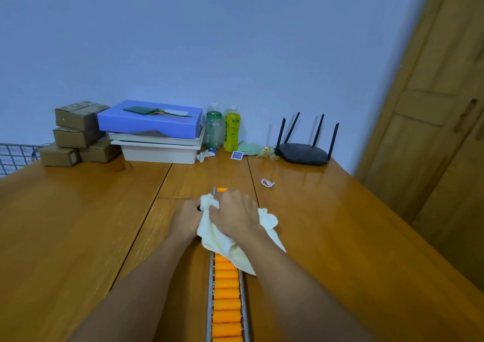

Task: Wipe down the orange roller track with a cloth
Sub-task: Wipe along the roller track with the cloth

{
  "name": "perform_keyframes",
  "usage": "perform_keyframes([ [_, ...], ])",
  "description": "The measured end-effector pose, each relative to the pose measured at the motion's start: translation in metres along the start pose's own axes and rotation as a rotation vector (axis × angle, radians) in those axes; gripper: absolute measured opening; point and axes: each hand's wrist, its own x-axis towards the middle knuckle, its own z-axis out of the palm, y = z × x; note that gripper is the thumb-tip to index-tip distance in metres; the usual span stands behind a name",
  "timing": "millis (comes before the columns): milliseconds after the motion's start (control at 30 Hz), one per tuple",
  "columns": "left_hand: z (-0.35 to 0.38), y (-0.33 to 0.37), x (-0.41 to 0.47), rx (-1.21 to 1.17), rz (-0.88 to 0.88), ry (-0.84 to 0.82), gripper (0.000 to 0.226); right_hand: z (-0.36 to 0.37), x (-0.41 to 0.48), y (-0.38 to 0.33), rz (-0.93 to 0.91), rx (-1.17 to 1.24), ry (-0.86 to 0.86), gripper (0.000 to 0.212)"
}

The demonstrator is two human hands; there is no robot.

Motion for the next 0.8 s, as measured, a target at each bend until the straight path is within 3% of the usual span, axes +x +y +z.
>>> perform_keyframes([
  [133, 0.001, -0.002, 0.002, -0.054, 0.033, -0.033, 0.029, 0.008, -0.004, 0.003, -0.035, -0.076, 0.025, 0.026],
  [300, 0.0, -0.014, 0.008, -0.003, 0.05, -0.043, 0.033, 0.009, -0.006, 0.008, -0.085, -0.159, 0.035, 0.025],
  [500, 0.003, -0.005, 0.005, 0.05, 0.053, 0.015, 0.026, 0.002, -0.012, 0.023, -0.1, -0.241, 0.059, 0.022],
  [800, -0.002, 0.002, -0.011, 0.111, 0.082, 0.02, 0.018, -0.024, -0.044, 0.078, 0.076, -0.177, -0.004, 0.024],
])
